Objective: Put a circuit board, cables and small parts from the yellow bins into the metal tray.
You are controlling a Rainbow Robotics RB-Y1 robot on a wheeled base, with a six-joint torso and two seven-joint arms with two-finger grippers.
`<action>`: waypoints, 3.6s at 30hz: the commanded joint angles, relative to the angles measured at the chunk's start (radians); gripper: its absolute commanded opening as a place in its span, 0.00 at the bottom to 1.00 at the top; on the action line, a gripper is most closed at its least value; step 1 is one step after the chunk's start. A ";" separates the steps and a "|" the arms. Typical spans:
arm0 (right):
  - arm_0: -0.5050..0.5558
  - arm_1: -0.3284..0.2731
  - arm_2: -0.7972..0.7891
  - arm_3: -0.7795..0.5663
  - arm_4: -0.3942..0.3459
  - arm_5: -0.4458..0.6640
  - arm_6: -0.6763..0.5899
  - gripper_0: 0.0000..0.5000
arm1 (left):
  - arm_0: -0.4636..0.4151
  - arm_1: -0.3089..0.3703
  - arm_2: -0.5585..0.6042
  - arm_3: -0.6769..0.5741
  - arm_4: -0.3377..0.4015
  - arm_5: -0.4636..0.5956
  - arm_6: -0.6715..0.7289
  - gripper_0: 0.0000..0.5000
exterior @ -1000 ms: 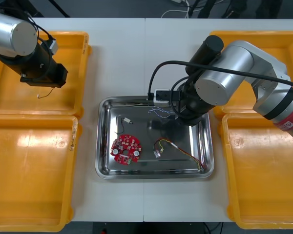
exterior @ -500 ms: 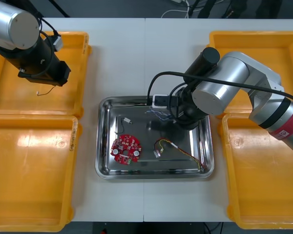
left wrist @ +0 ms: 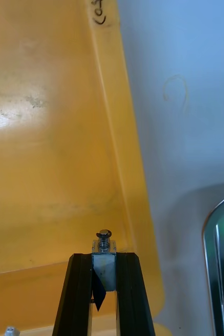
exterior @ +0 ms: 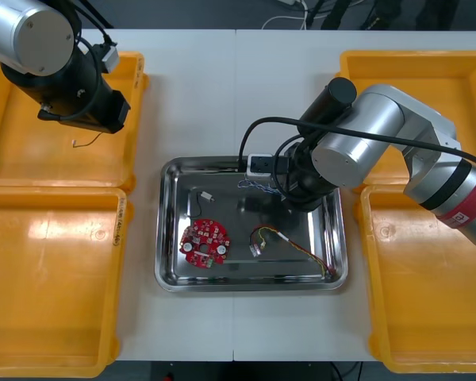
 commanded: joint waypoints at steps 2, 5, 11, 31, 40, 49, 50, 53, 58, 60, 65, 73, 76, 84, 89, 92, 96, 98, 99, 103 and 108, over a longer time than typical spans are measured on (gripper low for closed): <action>-0.001 -0.004 -0.063 -0.068 0.002 0.096 -0.031 1.00 | -0.019 0.046 0.029 -0.065 0.005 0.007 0.134 0.00; -0.010 -0.004 -0.107 -0.096 -0.006 0.180 -0.044 1.00 | -0.011 0.042 0.029 -0.080 -0.003 0.007 0.144 0.00; -0.041 -0.003 -0.193 -0.120 -0.038 0.341 -0.081 1.00 | -0.008 0.040 0.029 -0.096 0.000 0.009 0.160 0.00; -0.135 -0.241 -0.361 -0.177 -0.197 0.588 -0.623 1.00 | -0.006 -0.015 0.023 -0.211 -0.023 0.087 0.298 0.00; -0.112 -0.420 -0.393 -0.154 -0.343 0.534 -0.882 1.00 | 0.012 -0.057 -0.034 -0.303 -0.078 0.090 0.411 0.00; 0.031 -0.483 -0.523 -0.145 -0.371 0.467 -1.016 1.00 | 0.032 -0.093 -0.104 -0.355 -0.115 0.107 0.453 0.00; 0.040 -0.484 -0.532 -0.145 -0.369 0.464 -1.017 1.00 | 0.032 -0.100 -0.106 -0.355 -0.116 0.109 0.454 0.00; 0.079 -0.495 -0.568 -0.145 -0.366 0.446 -1.022 1.00 | 0.032 -0.121 -0.132 -0.355 -0.136 0.110 0.479 0.00; 0.129 -0.514 -0.597 -0.151 -0.365 0.398 -1.034 1.00 | 0.032 -0.161 -0.200 -0.355 -0.191 0.086 0.563 0.00; 0.135 -0.514 -0.597 -0.154 -0.363 0.384 -1.039 1.00 | 0.034 -0.173 -0.219 -0.355 -0.204 0.073 0.585 0.00; 0.162 -0.517 -0.597 -0.156 -0.369 0.353 -1.052 1.00 | 0.052 -0.187 -0.275 -0.355 -0.248 0.035 0.611 0.00; 0.275 -0.569 -0.598 -0.217 -0.374 0.258 -1.089 1.00 | 0.083 -0.189 -0.350 -0.354 -0.305 -0.068 0.704 0.00; 0.309 -0.575 -0.597 -0.222 -0.375 0.226 -1.101 1.00 | 0.084 -0.192 -0.370 -0.352 -0.308 -0.082 0.716 0.00; 0.379 -0.587 -0.598 -0.223 -0.365 0.171 -1.131 1.00 | 0.104 -0.193 -0.414 -0.334 -0.335 -0.154 0.747 0.00; 0.405 -0.590 -0.597 -0.226 -0.345 0.149 -1.146 1.00 | 0.107 -0.193 -0.436 -0.298 -0.348 -0.217 0.761 0.00; 0.407 -0.601 -0.597 -0.242 -0.315 0.156 -1.140 1.00 | 0.107 -0.193 -0.443 -0.271 -0.351 -0.252 0.766 0.00; 0.407 -0.612 -0.597 -0.243 -0.297 0.179 -1.132 1.00 | 0.109 -0.196 -0.443 -0.265 -0.354 -0.258 0.767 0.00; 0.407 -0.619 -0.598 -0.243 -0.299 0.194 -1.131 1.00 | 0.109 -0.196 -0.445 -0.265 -0.351 -0.258 0.770 0.00; 0.405 -0.622 -0.598 -0.243 -0.300 0.197 -1.131 1.00 | 0.107 -0.196 -0.445 -0.265 -0.351 -0.258 0.770 0.00; 0.407 -0.641 -0.598 -0.243 -0.331 0.206 -1.131 1.00 | 0.107 -0.196 -0.445 -0.265 -0.349 -0.257 0.772 0.00; 0.407 -0.661 -0.606 -0.243 -0.374 0.217 -1.138 1.00 | 0.107 -0.196 -0.443 -0.265 -0.349 -0.257 0.779 0.06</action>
